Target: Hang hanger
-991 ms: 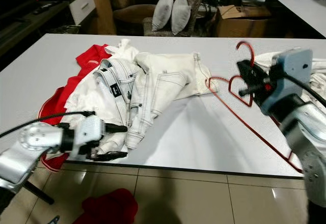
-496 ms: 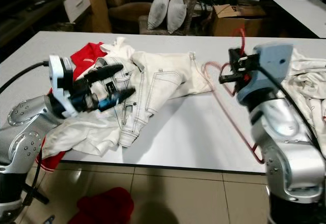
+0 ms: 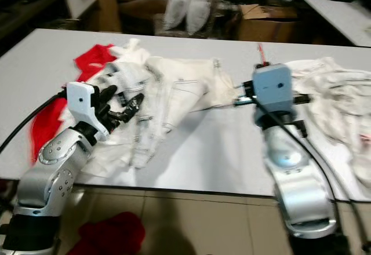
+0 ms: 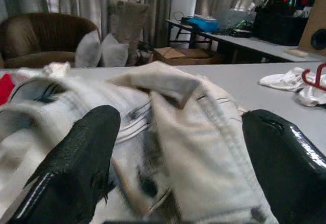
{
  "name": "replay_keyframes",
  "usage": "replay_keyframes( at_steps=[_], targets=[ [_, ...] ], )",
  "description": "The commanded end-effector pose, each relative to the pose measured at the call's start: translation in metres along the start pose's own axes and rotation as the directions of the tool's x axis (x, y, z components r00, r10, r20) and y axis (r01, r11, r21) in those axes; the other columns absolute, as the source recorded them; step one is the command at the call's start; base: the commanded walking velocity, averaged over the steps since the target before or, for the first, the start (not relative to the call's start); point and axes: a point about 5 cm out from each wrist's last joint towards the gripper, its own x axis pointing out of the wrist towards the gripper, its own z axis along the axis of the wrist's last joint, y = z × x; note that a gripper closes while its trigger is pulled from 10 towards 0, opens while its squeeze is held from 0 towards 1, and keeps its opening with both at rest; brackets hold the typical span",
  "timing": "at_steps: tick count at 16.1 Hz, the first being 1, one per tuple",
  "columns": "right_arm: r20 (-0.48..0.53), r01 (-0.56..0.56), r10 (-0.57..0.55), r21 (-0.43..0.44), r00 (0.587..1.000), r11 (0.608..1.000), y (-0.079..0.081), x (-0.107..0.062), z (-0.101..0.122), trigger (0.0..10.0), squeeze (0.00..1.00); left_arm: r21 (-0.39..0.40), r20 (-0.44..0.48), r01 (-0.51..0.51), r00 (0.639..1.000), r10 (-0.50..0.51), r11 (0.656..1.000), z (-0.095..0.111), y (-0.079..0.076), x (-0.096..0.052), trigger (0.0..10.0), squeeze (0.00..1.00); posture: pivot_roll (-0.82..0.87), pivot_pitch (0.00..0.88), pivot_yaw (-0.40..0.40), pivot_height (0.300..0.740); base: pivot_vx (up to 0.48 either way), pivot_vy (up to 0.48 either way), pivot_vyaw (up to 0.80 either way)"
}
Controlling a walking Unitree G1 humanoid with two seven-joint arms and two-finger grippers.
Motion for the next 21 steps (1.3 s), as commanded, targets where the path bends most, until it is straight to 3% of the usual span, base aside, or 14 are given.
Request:
replay_keyframes(
  at_steps=[1,6,10,12,14,15,16,17,18,21],
  targets=[
    [-0.012,0.000,0.001,0.103,1.000,0.995,-0.005,-0.005,-0.004,10.0,0.00,0.028,-0.006,0.003,1.000,-0.003,1.000,-0.003,-0.008,0.001,10.0,0.12,-0.19,0.000,-0.015,0.740,0.000,-0.480,0.00],
    [-0.013,-0.073,0.076,0.161,0.997,0.984,0.004,-0.002,-0.008,10.0,0.00,0.023,-0.008,-0.031,0.999,0.031,0.999,-0.007,-0.009,-0.004,10.0,0.12,-0.20,0.000,-0.028,0.740,0.000,-0.436,0.00],
    [0.043,-0.104,0.098,0.208,0.994,0.973,0.008,0.001,-0.002,10.0,0.00,0.041,0.003,-0.050,0.999,0.050,0.998,-0.004,-0.008,0.003,10.0,0.11,-0.19,0.000,-0.008,0.740,0.000,-0.345,0.00],
    [0.067,-0.085,0.068,0.308,0.995,0.947,0.000,0.007,-0.002,10.0,0.00,0.033,0.008,-0.054,0.999,0.054,0.998,-0.002,-0.005,0.003,10.0,0.10,-0.17,0.000,-0.009,0.740,0.000,0.000,0.00],
    [0.077,-0.165,0.146,0.434,0.986,0.886,-0.006,0.016,-0.006,10.0,0.00,-0.017,0.029,0.030,0.999,-0.030,0.999,0.012,-0.004,0.001,10.0,0.00,-0.13,0.000,-0.021,0.740,0.000,0.000,0.00],
    [0.108,-0.206,0.176,0.447,0.978,0.871,-0.006,0.020,-0.005,10.0,0.00,-0.019,0.051,0.058,0.997,-0.057,0.998,0.020,-0.001,0.000,10.0,0.00,-0.12,0.000,-0.015,0.740,0.000,0.000,0.00],
    [0.173,-0.332,0.284,0.431,0.943,0.839,0.000,0.024,0.000,10.0,0.00,0.012,0.069,0.149,0.986,-0.150,0.989,0.030,0.001,0.001,10.0,1.00,-0.12,0.000,-0.003,0.740,0.000,0.000,0.00],
    [0.244,-0.494,0.430,0.379,0.869,0.783,0.006,0.025,0.007,10.0,0.00,0.081,0.056,0.299,0.951,-0.304,0.951,0.038,0.001,0.004,10.0,1.00,-0.14,0.000,0.010,0.740,0.000,0.000,0.00],
    [0.286,-0.626,0.557,0.311,0.779,0.715,0.007,0.024,0.013,10.0,0.00,0.114,0.058,0.388,0.917,-0.396,0.915,0.050,0.004,0.012,10.0,1.00,-0.15,0.000,0.022,0.740,0.000,0.000,0.00],
    [0.347,-0.792,0.714,0.200,0.608,0.577,0.002,0.022,0.030,10.0,0.00,0.184,0.090,0.492,0.854,-0.513,0.851,0.083,0.014,0.030,10.0,1.00,-0.18,0.000,0.047,0.740,0.000,0.000,0.00]
  ],
)
